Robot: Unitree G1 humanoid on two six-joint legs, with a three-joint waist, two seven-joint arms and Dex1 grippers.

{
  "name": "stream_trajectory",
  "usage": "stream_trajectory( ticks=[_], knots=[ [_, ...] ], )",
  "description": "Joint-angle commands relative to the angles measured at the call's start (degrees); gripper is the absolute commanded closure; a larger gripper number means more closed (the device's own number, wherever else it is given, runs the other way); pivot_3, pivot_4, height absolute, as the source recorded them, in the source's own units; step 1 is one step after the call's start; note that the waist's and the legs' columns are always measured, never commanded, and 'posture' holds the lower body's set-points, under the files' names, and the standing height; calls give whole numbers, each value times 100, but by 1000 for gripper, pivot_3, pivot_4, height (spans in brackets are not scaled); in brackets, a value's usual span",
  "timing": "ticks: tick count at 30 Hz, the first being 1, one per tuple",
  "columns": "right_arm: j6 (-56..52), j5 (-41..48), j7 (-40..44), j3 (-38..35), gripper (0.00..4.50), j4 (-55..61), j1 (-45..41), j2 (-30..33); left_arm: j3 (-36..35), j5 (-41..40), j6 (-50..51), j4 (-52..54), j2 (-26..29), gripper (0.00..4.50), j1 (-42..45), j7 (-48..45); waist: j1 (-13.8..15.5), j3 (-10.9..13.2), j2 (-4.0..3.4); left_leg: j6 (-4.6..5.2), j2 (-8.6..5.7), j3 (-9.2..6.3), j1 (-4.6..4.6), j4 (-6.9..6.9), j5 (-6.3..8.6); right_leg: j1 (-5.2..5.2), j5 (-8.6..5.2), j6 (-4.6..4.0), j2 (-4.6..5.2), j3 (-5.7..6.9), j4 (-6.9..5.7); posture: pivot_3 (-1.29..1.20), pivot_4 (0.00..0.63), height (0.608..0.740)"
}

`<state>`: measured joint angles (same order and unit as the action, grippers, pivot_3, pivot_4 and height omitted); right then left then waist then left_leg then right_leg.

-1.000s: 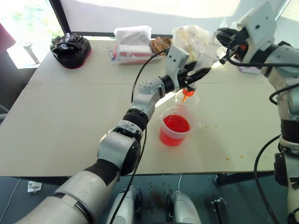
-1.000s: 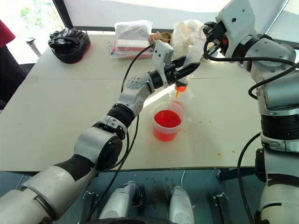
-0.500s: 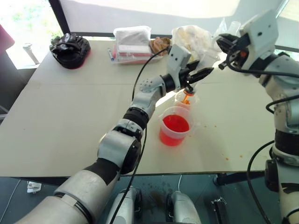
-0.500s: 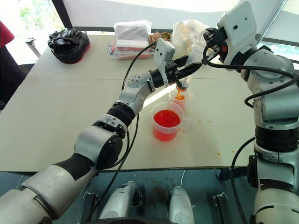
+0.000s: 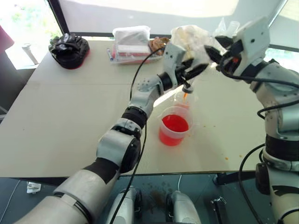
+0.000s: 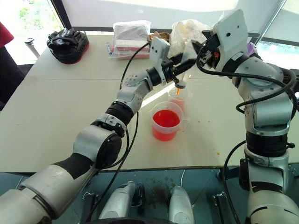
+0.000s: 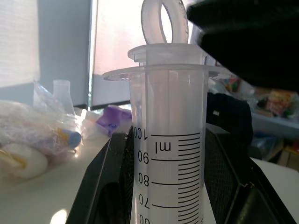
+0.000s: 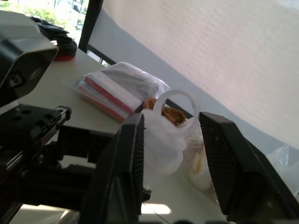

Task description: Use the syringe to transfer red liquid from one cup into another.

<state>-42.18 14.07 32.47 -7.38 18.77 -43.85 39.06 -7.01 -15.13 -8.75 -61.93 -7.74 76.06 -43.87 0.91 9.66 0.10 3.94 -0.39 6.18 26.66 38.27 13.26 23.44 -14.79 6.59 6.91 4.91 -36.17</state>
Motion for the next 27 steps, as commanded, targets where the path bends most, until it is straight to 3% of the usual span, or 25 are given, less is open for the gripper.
stream_trajectory(
  ticks=[1, 2, 3, 7, 10, 14, 18, 21, 27],
  knots=[
    [-380, 323, 241, -120, 719, 393, 121, 244, -157, -283, -112, 646, -62, 3011, 461, -45, 9, -1, -1, 0, -2, 0, -1, 0, 0, -3, 0, 0, 1, 0, 2, 0, 150, 740],
    [-579, 517, 308, -341, 227, 646, 165, 368, -205, -342, -16, 736, -15, 3011, 464, -41, 16, -1, -1, 0, -2, -1, -2, 0, 0, -6, 0, 0, 1, 0, 5, 0, 150, 740],
    [-730, 708, 346, -575, 27, 851, 192, 463, -257, -399, 97, 849, 41, 3011, 478, -14, 13, 0, 0, 2, -4, -1, -1, 1, 1, -6, 0, 0, 2, 0, 5, 0, 150, 740],
    [-1192, 1214, 97, -1323, 27, 1087, 63, 525, -575, -838, 815, 1332, 298, 3011, 579, 213, -33, 0, -1, 2, 0, -2, -2, 2, 2, -4, 0, 0, 3, -1, 2, 0, 150, 740],
    [-1706, 1645, 110, -2287, 27, 1046, 292, 758, -844, -1057, 2498, 1661, 1214, 3011, 771, 844, -35, -1, -2, -7, 4, -7, -3, 0, -4, 0, 0, 0, -1, -2, -5, 0, 150, 740],
    [-2457, 2536, 468, -2866, 27, 1302, 792, 1054, -263, -1001, 5144, 2495, 2211, 3011, 465, 890, -62, -3, -6, -10, 8, -7, -21, -13, -6, -10, 0, 0, -10, -3, -5, 0, 150, 740],
    [-2957, 3508, 677, -3061, 27, 1484, 961, 1166, 270, -1173, 7205, 3431, 2870, 3011, -25, 716, 17, -1, -2, -17, 8, -9, -18, -3, -10, -13, 0, 1, -12, -3, -13, 0, 150, 740],
    [-3164, 4289, 897, -2775, 27, 1722, 1138, 1200, 601, -1297, 8850, 4162, 3205, 3011, -706, 883, -35, 0, -1, -14, 5, -13, -18, 2, -10, -22, 0, 1, -10, -7, -7, 0, 150, 740],
    [-2964, 4803, 508, -2333, 27, 1847, 1379, 1062, 697, -1059, 9643, 4988, 2928, 3011, -1730, 1603, -6, 0, 0, -27, 6, -22, -21, -2, -16, -20, 1, 0, -7, -8, -12, 0, 150, 740]
  ],
)
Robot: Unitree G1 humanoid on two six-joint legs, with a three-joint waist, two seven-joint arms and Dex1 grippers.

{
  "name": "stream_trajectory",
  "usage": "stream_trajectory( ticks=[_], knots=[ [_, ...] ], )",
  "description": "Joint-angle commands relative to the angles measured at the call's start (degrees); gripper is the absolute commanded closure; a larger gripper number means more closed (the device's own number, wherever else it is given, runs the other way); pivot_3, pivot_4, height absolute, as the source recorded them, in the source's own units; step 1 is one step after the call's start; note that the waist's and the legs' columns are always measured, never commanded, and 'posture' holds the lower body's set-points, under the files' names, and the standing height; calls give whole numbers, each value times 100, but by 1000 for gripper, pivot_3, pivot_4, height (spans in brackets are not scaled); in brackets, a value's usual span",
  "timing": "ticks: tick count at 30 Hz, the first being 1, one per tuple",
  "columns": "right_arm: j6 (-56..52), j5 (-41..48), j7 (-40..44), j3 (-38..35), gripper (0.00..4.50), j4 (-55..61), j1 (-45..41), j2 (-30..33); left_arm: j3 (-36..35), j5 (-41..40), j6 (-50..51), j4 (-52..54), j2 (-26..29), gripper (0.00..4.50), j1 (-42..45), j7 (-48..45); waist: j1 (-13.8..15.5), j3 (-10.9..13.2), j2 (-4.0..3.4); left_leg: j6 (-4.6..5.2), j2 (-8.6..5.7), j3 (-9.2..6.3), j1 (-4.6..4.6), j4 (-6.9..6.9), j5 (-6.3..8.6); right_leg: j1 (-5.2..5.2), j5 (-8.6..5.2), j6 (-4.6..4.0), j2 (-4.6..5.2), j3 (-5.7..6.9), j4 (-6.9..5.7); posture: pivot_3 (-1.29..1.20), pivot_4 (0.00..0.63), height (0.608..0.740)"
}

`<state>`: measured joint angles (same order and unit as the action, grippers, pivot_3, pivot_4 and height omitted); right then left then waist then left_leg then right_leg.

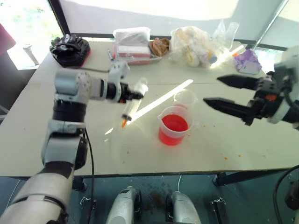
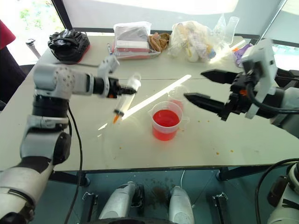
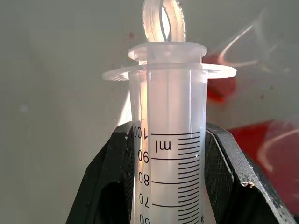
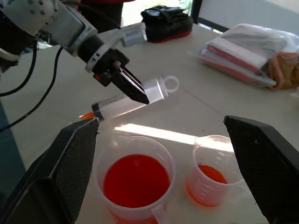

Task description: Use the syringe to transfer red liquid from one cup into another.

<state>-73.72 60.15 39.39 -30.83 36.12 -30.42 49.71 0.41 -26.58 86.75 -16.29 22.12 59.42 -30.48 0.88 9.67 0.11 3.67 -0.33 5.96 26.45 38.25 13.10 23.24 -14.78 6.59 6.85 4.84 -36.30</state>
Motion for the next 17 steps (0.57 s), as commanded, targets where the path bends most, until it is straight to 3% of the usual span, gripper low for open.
stream_trajectory(
  ticks=[1, 7, 11, 13, 17],
  knots=[
    [234, 239, -272, 52, 27, 91, 80, -34, -106, 209, 74, 368, -147, 3011, -174, 468, -4, 0, 0, 0, 0, 0, 0, 1, 0, -1, 0, 0, 4, -2, 0, 0, 150, 740],
    [469, 353, -603, 129, 0, 69, 452, -9, -519, 466, -541, 296, -431, 143, -439, 1018, -8, 0, 0, -5, -1, 1, -2, -2, 0, 3, 1, -2, 20, -4, 1, 0, 150, 740],
    [663, 295, -672, 96, 0, -22, 681, 97, -750, 413, -995, 652, -279, 57, -548, 998, -13, 0, 0, -8, 0, 1, -2, -4, 1, 7, 3, -4, 24, -5, 1, 0, 150, 740],
    [834, 157, -637, 25, 0, -105, 866, 193, -454, 603, -1724, 1087, 61, 57, -756, 763, -17, -1, 0, -9, 0, 2, -1, -5, 1, 8, 3, -5, 26, -5, 2, 0, 150, 740],
    [1275, -288, -620, -338, 0, -529, 1269, 348, -991, 255, -2362, 1920, 347, 57, -1252, 464, -20, -1, -1, -23, 0, 5, -1, -12, 7, 10, 4, -8, 28, -8, 7, 0, 150, 740]
  ],
)
